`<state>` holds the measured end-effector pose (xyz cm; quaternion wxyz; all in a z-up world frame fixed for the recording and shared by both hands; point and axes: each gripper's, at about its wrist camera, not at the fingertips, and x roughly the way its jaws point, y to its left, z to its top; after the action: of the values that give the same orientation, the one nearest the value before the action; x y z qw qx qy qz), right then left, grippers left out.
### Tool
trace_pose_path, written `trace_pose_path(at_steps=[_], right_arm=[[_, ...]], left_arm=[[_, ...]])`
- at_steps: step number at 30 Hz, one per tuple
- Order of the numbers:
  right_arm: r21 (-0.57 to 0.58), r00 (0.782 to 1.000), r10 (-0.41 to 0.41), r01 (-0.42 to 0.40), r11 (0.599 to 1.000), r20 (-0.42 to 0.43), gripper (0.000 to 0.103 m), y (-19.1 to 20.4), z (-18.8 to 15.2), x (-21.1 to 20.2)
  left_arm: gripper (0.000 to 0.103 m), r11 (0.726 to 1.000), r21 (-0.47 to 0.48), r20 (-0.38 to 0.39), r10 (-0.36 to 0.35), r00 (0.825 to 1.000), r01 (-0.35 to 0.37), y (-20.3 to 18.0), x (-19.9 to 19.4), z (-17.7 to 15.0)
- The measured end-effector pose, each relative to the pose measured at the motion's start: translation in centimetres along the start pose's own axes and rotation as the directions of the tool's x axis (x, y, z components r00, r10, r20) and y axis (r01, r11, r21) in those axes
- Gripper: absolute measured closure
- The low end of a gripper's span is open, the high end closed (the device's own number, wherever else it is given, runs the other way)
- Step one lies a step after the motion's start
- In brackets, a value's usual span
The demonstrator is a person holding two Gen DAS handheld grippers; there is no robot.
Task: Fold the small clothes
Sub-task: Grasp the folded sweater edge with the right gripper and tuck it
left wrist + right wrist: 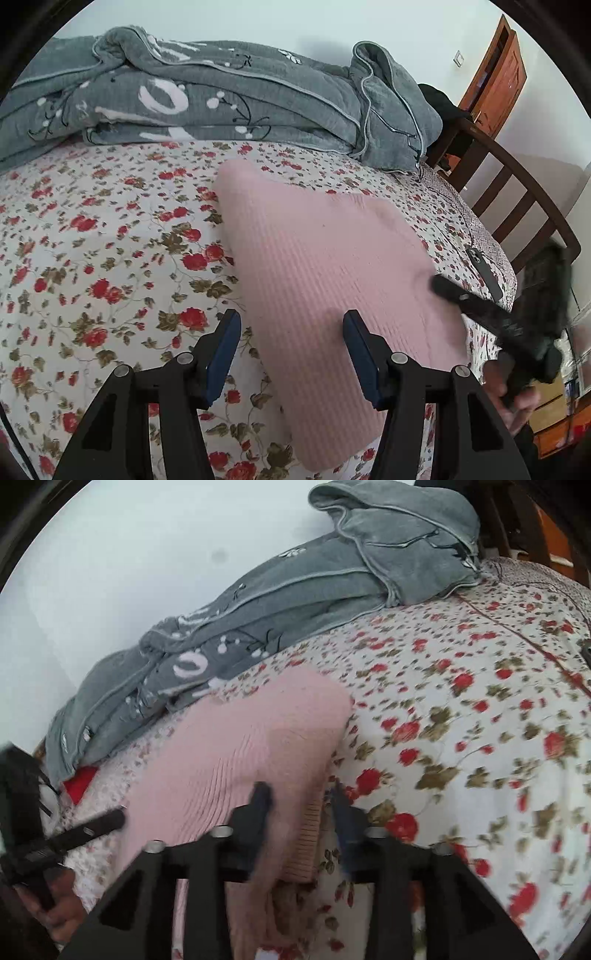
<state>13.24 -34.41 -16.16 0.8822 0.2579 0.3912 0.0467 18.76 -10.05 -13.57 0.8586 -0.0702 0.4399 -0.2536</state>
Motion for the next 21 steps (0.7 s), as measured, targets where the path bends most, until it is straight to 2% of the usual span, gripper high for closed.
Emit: trace_pose_path(at_steps=[2, 5, 6, 7, 11, 13, 18, 19, 21], right_arm=[[-0.002, 1.0, 0.011, -0.011, 1.0, -0.006, 0.061, 0.4, 0.3, -0.3], [-0.028, 0.997, 0.002, -0.004, 1.0, -0.083, 0.061, 1.0, -0.1, 1.5], [-0.011, 0.994, 0.009, -0.01, 1.0, -0.107, 0.059, 0.7, -0.6, 2.3], [0.007, 0.993, 0.02, -0.019, 1.0, -0.118, 0.053, 0.3, -1.0, 2.8], [0.035, 0.991, 0.058, -0.054, 0.998, -0.118, 0.052, -0.7, -1.5, 3.0], [0.034, 0.991, 0.053, -0.049, 0.998, -0.125, 0.051, -0.6, -1.3, 3.2], [0.071, 0.982, 0.089, -0.078, 0.994, -0.164, 0.046, -0.5, -0.6, 4.5], [0.079, 0.981, 0.098, -0.086, 0.993, -0.17, 0.048, -0.3, -0.5, 4.6], [0.101, 0.977, 0.114, -0.097, 0.99, -0.179, 0.06, 0.1, -0.4, 4.5]], left_arm=[[0.045, 0.999, -0.041, -0.012, -0.016, 1.0, 0.015, 0.4, 0.8, 0.2], [0.043, 0.99, -0.123, -0.039, -0.071, 0.997, 0.066, 1.3, 2.4, 0.5], [0.039, 0.987, -0.141, -0.046, -0.081, 0.996, 0.073, 1.5, 2.9, 0.5], [0.039, 0.985, -0.155, -0.055, -0.084, 0.995, 0.075, 1.7, 3.4, 0.5], [0.039, 0.97, -0.204, -0.064, -0.151, 0.986, 0.135, 2.5, 4.6, 0.3], [0.041, 0.963, -0.225, -0.059, -0.166, 0.984, 0.149, 2.8, 5.0, 0.3], [0.06, 0.975, -0.183, -0.038, -0.137, 0.99, 0.128, 2.1, 4.3, 1.0], [0.061, 0.978, -0.17, -0.031, -0.129, 0.991, 0.122, 1.8, 4.0, 1.2], [0.064, 0.984, -0.148, -0.023, -0.104, 0.994, 0.1, 1.6, 3.5, 1.7]])
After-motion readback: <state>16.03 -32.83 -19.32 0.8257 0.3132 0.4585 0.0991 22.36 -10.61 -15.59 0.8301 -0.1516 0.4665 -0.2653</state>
